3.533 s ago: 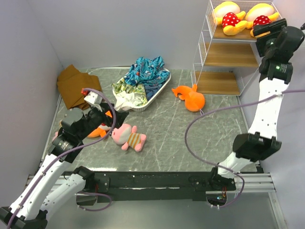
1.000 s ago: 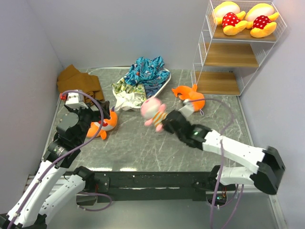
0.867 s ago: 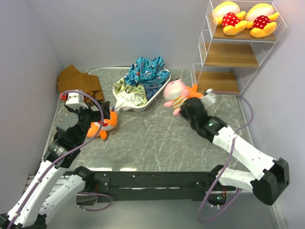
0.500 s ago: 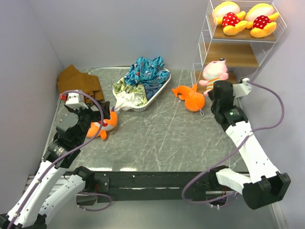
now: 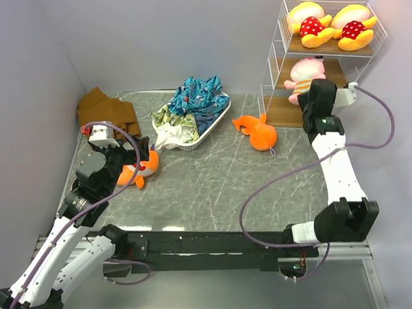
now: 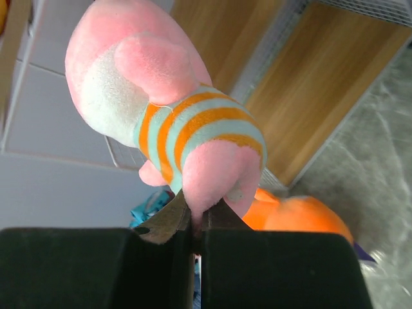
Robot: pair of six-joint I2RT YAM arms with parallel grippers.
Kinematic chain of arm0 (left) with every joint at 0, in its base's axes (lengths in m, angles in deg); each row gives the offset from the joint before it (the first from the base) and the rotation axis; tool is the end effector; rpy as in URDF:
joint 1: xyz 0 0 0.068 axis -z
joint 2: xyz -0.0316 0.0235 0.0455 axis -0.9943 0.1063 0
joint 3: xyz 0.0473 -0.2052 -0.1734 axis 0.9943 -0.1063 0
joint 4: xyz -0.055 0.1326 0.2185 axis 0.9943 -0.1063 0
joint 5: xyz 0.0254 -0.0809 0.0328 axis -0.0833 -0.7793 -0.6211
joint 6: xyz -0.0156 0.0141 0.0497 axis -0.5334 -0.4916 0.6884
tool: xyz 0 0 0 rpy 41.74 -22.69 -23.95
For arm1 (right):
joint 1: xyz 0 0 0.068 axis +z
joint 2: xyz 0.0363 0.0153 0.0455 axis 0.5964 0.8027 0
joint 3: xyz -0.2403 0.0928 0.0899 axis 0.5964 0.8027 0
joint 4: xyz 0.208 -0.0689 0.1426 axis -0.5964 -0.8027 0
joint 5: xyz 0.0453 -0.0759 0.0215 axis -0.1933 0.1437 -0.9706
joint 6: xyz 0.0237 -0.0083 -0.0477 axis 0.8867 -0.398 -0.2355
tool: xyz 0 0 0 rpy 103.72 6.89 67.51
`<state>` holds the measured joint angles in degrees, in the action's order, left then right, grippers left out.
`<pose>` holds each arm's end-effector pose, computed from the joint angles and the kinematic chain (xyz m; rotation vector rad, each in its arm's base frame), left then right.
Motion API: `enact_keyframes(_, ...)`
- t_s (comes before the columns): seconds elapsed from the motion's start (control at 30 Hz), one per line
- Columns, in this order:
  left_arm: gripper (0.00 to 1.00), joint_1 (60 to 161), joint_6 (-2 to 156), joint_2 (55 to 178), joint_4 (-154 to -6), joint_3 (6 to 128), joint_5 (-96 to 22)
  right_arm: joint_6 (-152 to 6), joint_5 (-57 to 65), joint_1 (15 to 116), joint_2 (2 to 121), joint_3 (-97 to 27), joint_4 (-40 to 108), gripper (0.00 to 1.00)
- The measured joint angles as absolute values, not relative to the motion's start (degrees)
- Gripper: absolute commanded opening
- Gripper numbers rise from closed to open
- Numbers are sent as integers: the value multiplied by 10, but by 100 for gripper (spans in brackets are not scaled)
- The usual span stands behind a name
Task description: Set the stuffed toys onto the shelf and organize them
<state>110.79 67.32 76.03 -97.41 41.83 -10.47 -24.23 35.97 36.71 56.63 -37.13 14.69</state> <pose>0.1284 -0.0527 0.3686 -0.1695 1.6299 -0.3945 0.3032 -0.0139 0.4010 1.1152 1.5114 0.2757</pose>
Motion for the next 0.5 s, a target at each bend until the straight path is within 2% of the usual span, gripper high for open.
enact_keyframes(0.5, 97, 1109, 674, 760, -974, 418, -114, -254, 209, 294, 723, -458, 261, 4)
